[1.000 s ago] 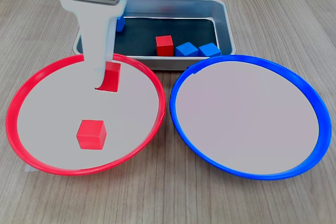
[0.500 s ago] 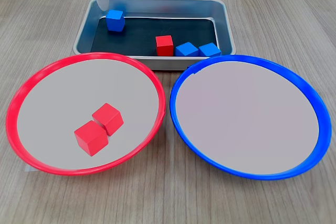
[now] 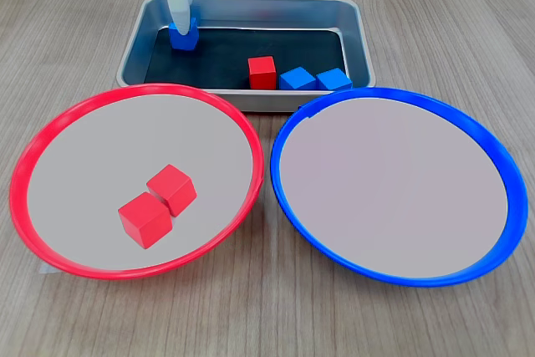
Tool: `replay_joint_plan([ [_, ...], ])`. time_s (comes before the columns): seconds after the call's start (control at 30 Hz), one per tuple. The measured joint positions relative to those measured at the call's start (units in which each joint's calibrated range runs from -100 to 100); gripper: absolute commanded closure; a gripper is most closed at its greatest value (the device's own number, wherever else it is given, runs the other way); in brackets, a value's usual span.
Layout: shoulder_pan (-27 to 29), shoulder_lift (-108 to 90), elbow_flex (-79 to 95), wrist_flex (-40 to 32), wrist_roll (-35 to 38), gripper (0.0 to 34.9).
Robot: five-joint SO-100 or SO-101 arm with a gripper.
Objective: Move six blocks from tray to matching dishes
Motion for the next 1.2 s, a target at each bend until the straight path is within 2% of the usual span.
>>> replay_joint_plan([
  [0.13, 1.68, 1.53, 1.81, -4.24, 0.05, 18.7],
  [0.2, 1.86, 2.39, 2.27, -5.3, 0.05, 26.3],
  [0.23, 1.77, 2.47, 2.9, -6.2, 0.1, 34.6],
  [0.4, 1.42, 2.73, 4.17, -9.05, 1.03, 34.8],
  [0.57, -7.08, 4.77, -3.9, -5.79, -0.59, 34.8],
  [0.7, -20.09, 11.76, -23.41, -2.12, -5.52, 34.8],
  [0.8, -26.11, 16.54, -33.76, -3.43, -8.25, 34.8],
  [0.83, -28.85, 19.18, -37.48, -5.55, -9.18, 34.8],
  [0.87, -33.98, 24.64, -42.38, -9.87, -10.4, 34.8],
  [0.93, -38.23, 30.95, -46.37, -13.05, -11.04, 34.7],
  [1.0, -39.12, 34.1, -48.46, -14.27, -11.28, 31.1],
  [1.07, -40.8, 37.77, -50.91, -15.09, -11.53, 20.7],
  [1.13, -41.86, 39.05, -51.54, -15.33, -11.67, 19.7],
  [1.2, -41.86, 39.47, -52.45, -15.25, -11.82, 22.3],
])
